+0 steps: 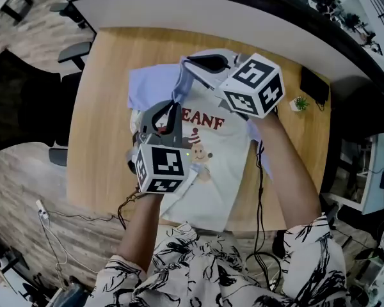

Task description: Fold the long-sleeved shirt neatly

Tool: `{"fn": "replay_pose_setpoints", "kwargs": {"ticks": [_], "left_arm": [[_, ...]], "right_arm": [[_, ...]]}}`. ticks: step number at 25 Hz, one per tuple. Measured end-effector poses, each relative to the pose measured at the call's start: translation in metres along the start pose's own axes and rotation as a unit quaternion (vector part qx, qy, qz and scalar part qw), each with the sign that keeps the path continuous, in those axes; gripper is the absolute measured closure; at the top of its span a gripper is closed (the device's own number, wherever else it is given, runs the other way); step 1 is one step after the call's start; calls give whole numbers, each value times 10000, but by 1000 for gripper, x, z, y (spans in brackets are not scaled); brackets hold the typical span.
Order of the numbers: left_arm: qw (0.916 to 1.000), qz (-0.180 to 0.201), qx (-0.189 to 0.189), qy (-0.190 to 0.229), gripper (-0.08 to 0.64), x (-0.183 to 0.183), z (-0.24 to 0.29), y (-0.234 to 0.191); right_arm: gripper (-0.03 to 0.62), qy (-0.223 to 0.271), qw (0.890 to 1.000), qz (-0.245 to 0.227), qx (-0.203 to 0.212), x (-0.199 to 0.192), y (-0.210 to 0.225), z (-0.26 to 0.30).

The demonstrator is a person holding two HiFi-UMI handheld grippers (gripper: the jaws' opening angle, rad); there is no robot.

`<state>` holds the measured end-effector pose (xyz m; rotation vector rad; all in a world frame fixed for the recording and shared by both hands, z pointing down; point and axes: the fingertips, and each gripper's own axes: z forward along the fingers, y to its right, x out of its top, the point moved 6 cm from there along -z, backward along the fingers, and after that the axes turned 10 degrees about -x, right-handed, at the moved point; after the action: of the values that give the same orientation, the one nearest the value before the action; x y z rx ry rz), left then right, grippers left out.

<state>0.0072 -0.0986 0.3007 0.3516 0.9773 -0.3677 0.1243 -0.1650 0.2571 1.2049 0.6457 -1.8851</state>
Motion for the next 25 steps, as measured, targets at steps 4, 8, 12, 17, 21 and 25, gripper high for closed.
{"fn": "replay_pose_setpoints", "kwargs": {"ticks": [4,8,12,17,21,25], "left_arm": [[9989,63,-344,-304,540,-14,32,32],[9966,246,-610,-489,540,-21,54,53],[9929,394,-842,-748,540,-30,80,72],[9880,407,-1149,-943,538,-42,110,89],[9852,389,-1278,-1071,538,-53,132,100],[9822,487,-1380,-1177,538,-62,152,109]], "right_arm": [[569,-269,9990,241,-248,-56,18,-17],[569,-323,9977,371,-472,-91,29,-28],[568,-348,9959,611,-572,-127,43,-37],[568,-508,9935,793,-637,-170,60,-38],[566,-513,9917,990,-646,-195,71,-39],[561,-635,9872,1290,-688,-220,82,-39]]}}
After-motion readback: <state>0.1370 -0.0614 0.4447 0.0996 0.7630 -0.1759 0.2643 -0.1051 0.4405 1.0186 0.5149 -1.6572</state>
